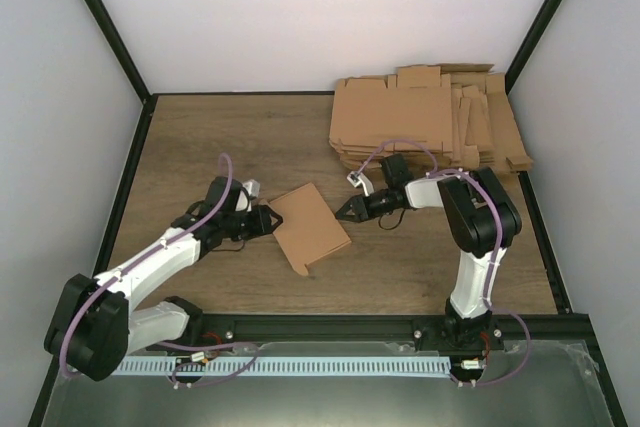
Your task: Fold the paper box
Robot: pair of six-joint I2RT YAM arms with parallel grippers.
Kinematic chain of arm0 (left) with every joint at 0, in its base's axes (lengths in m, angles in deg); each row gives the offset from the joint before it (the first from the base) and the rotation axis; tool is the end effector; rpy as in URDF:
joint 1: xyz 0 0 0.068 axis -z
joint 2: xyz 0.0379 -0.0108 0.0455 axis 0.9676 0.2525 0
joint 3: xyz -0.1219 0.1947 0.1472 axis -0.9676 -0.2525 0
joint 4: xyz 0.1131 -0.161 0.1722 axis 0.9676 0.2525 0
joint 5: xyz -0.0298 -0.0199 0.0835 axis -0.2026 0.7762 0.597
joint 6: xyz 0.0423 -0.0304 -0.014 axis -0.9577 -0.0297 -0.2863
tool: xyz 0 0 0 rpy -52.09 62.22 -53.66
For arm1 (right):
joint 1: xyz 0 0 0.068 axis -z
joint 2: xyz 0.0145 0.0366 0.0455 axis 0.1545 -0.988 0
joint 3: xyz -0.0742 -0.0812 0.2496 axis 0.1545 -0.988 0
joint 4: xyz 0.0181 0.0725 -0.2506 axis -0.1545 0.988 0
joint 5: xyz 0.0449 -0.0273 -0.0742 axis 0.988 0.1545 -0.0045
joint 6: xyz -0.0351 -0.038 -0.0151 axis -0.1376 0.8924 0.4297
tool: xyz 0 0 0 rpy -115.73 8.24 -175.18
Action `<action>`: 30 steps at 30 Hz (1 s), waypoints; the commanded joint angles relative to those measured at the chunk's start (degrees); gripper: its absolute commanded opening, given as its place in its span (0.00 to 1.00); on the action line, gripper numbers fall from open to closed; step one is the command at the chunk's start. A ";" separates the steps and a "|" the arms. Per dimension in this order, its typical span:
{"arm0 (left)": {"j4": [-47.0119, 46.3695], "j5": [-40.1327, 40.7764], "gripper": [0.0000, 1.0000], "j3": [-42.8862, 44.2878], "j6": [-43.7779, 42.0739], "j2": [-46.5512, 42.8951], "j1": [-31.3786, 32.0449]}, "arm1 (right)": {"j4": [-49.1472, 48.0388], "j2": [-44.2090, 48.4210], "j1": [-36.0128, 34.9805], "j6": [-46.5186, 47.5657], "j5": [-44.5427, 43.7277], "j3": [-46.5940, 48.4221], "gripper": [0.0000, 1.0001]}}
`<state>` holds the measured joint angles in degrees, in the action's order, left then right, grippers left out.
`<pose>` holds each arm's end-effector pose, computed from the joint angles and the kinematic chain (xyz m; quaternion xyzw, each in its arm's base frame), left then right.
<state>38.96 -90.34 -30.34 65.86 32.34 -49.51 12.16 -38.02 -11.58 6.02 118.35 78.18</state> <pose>0.1945 -0.1086 0.1903 -0.0236 0.9205 -0.3294 0.2087 0.3030 0.1438 0.1061 -0.2357 0.8401 0.4739 0.1184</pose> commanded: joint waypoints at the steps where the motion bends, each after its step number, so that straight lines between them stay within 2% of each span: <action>1: -0.22 -0.54 0.44 -0.38 -1.11 -0.40 -0.05 | 0.87 -1.75 -0.32 1.62 -0.38 0.66 0.31; 7: 0.06 -0.50 0.44 -0.15 -1.24 -0.41 -0.02 | 0.44 -0.45 -0.45 1.72 0.86 0.25 0.46; 17: 0.40 -0.50 0.44 -0.11 -1.38 0.09 0.02 | -0.64 1.05 -0.54 1.21 3.97 0.17 0.51; 26: 0.57 -0.45 0.44 -0.21 -1.37 -0.38 -0.03 | 0.07 -2.25 -0.54 0.81 1.81 -0.13 0.51; 30: 0.71 -0.39 0.44 -0.19 -1.38 -0.64 -0.03 | 1.65 -2.98 -0.54 0.80 -2.11 0.38 0.41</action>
<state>39.44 -90.34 -30.34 65.05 32.38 -49.51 11.92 -39.01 -11.84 6.91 120.47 78.16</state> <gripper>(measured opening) 0.440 0.460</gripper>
